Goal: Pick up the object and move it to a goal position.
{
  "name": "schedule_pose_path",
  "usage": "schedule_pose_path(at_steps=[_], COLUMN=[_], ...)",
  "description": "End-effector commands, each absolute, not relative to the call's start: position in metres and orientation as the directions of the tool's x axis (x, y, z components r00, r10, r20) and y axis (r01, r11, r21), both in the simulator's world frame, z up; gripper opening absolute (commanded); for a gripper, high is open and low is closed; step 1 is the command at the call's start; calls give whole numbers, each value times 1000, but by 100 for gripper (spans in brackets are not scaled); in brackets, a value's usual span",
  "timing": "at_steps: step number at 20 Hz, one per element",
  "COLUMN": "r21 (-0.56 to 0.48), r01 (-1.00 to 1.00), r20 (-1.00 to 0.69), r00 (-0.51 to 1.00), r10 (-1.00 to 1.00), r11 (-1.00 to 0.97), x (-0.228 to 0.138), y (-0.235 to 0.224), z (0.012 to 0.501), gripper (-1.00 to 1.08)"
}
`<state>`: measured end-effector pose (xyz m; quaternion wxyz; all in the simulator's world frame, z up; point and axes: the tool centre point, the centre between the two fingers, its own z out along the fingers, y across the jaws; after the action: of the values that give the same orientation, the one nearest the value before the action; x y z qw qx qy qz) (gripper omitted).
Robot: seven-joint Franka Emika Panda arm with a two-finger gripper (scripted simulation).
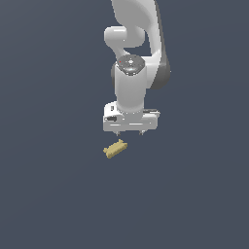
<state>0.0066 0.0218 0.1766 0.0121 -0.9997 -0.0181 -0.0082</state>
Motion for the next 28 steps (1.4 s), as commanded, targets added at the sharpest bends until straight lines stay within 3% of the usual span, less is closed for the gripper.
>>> schedule_pose_path(at_steps=[1,19,28], r21=[-24,-5,-10], r01=[36,53,-33], r20=[17,23,20], r00=[999,998,999], r10=[36,53,-33], r11=[-999,-999,-999], x=[7,8,9], y=[22,11,7], z=[177,179,169], gripper=[100,100,100])
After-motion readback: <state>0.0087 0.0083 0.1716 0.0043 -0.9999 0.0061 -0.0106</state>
